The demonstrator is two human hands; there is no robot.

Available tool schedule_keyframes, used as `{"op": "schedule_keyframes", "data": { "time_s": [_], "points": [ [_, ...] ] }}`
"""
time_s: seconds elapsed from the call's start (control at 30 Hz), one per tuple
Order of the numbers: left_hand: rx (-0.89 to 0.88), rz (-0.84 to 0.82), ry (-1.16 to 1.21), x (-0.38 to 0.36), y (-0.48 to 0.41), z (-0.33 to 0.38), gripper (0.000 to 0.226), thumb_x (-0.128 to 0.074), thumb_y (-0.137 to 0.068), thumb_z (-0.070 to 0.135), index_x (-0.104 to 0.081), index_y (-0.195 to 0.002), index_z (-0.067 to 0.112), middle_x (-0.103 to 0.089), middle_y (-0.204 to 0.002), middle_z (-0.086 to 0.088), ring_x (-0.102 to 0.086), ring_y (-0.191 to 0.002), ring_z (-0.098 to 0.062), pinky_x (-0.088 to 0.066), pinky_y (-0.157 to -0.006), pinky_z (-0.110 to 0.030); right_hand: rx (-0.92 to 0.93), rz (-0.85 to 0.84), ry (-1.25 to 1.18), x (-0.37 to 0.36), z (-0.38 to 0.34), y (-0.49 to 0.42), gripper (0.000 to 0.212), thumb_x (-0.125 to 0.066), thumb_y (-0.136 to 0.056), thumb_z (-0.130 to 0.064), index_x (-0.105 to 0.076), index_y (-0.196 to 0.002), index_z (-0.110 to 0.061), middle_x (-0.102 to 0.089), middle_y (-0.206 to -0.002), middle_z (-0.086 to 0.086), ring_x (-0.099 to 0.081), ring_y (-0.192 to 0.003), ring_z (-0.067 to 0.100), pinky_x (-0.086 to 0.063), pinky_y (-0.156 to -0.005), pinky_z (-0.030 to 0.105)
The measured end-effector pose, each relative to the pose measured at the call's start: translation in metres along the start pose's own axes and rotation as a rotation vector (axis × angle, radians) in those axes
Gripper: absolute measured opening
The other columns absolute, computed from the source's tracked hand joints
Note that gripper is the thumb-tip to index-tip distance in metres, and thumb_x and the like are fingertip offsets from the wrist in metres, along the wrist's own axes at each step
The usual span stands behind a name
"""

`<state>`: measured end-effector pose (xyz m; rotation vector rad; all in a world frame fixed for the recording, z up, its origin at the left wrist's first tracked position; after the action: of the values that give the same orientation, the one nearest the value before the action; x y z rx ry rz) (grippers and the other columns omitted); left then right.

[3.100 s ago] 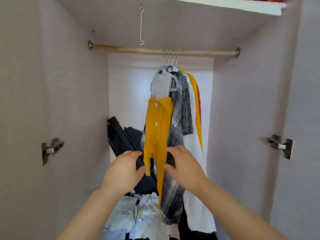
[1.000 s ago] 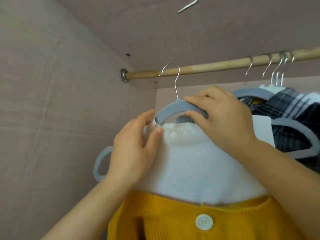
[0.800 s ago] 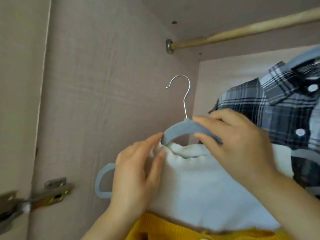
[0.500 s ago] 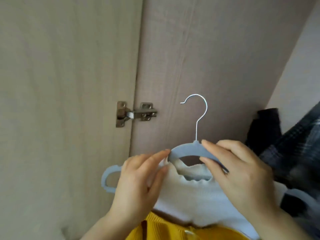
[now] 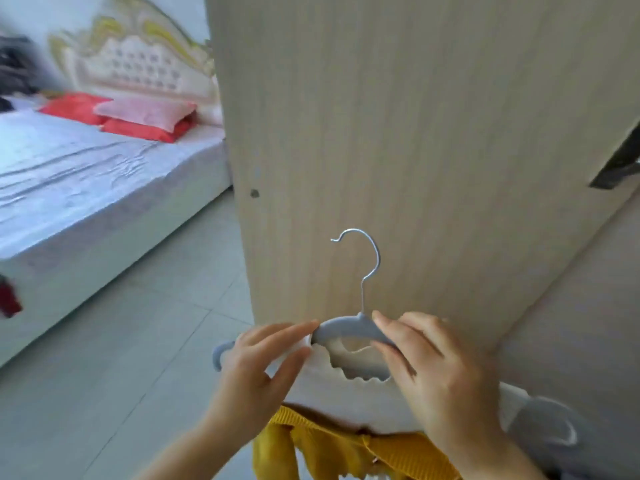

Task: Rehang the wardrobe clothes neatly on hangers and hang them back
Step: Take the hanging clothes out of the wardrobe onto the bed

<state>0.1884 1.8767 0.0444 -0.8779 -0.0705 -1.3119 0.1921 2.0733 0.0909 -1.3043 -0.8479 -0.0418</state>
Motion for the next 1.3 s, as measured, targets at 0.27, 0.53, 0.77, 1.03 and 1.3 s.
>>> {"op": "schedule_keyframes", "data": {
  "time_s": [0.27, 0.53, 0.77, 1.03, 1.3],
  "points": [
    [0.194, 0.263, -0.189, 0.139, 0.028, -0.112, 0.033, -0.059, -0.082, 0.023, -0.060, -0.111, 0.038, -0.063, -0.096, 0.019, -0.061, -0.087, -0.006, -0.054, -0.072, -0.040, 0.137, -0.094, -0.306, -0.130, -0.144, -0.060, 0.026, -0.056, -0.084, -0.033, -0.075, -0.092, -0.018, -0.068, -0.077, 0.001, -0.063, -0.058, 0.019, -0.052, -0.045, 0.026],
    [0.289, 0.410, -0.407, 0.278, 0.031, -0.236, 0.037, -0.039, -0.092, 0.049, -0.066, -0.103, 0.027, -0.061, -0.094, 0.015, -0.055, -0.089, -0.001, -0.048, -0.075, -0.027, 0.246, -0.235, -0.550, -0.274, -0.296, -0.119, 0.031, -0.052, -0.085, -0.040, -0.065, -0.101, -0.017, -0.068, -0.079, -0.002, -0.063, -0.063, 0.013, -0.046, -0.050, 0.013],
    [0.362, 0.548, -0.550, 0.373, 0.021, -0.314, 0.044, -0.039, -0.093, 0.045, -0.071, -0.100, 0.016, -0.069, -0.091, -0.001, -0.056, -0.089, -0.012, -0.054, -0.073, -0.041, 0.347, -0.221, -0.706, -0.369, -0.396, -0.184, 0.034, -0.033, -0.095, -0.048, -0.053, -0.102, -0.022, -0.068, -0.079, -0.002, -0.062, -0.063, 0.010, -0.044, -0.050, 0.011],
    [0.573, 0.727, -0.563, 0.459, -0.008, -0.417, 0.023, -0.062, -0.082, 0.022, -0.068, -0.104, 0.025, -0.062, -0.097, 0.015, -0.059, -0.092, -0.010, -0.052, -0.082, -0.040, 0.516, -0.180, -0.826, -0.487, -0.503, -0.267, 0.030, -0.053, -0.085, -0.038, -0.072, -0.091, -0.015, -0.069, -0.080, -0.002, -0.062, -0.060, 0.012, -0.048, -0.041, 0.017],
    [0.702, 0.823, -0.617, 0.540, -0.060, -0.502, 0.027, -0.069, -0.080, 0.007, -0.070, -0.104, 0.021, -0.062, -0.096, 0.016, -0.063, -0.089, -0.012, -0.053, -0.080, -0.046, 0.615, -0.176, -0.987, -0.597, -0.591, -0.351, 0.022, -0.065, -0.078, -0.034, -0.073, -0.091, -0.017, -0.069, -0.081, -0.004, -0.065, -0.062, 0.013, -0.048, -0.041, 0.019]
  ]
}}
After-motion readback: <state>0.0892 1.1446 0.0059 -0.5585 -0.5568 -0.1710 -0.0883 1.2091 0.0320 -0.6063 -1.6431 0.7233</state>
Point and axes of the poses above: each hand's wrist, its own y-axis away from the middle knuckle, its own x-axis out of the back of the hand, z = x × y, the point moved 5 cm from there along -y, towards the middle knuckle
